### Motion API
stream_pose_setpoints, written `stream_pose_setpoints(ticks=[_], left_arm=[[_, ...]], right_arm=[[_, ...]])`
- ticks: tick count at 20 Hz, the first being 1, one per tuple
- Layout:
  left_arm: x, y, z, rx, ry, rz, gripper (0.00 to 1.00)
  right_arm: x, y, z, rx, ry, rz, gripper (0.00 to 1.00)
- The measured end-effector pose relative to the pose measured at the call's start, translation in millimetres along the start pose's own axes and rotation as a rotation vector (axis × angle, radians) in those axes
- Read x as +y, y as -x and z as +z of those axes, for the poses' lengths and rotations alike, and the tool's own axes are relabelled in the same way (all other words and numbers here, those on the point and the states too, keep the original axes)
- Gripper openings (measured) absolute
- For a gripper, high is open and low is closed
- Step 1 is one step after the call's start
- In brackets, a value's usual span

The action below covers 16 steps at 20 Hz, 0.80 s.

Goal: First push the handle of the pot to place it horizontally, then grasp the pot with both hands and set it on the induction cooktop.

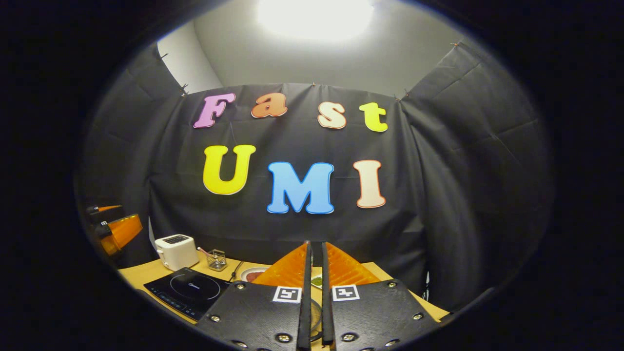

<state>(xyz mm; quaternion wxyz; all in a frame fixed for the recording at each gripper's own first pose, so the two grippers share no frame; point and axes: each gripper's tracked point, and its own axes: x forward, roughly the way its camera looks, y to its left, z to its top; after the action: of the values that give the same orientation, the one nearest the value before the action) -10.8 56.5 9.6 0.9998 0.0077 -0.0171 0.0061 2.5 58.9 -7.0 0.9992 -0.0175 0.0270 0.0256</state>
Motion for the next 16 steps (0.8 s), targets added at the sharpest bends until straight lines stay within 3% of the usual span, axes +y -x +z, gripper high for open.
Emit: stream_pose_setpoints(ticks=[1,2,9,10,11,16], left_arm=[[3,1,0,-0.001,0.002,-0.002,0.99],[5,3,0,-0.001,0.004,-0.006,0.99],[29,12,4,-0.027,-0.011,-0.025,0.99],[31,16,3,-0.027,-0.014,-0.028,0.92],[34,18,0,-0.025,-0.017,-0.031,0.99],[38,24,0,-0.03,-0.011,-0.008,0.96]], right_arm=[[0,6,-2,-0.002,0.009,-0.01,0.09],[5,4,-1,0.002,0.014,0.013,0.0],[34,16,-22,0.075,0.014,0.077,0.0],[35,17,-25,0.086,0.02,0.081,0.0],[39,19,-28,0.098,0.023,0.092,0.0],[49,21,-53,0.177,0.04,0.176,0.0]])
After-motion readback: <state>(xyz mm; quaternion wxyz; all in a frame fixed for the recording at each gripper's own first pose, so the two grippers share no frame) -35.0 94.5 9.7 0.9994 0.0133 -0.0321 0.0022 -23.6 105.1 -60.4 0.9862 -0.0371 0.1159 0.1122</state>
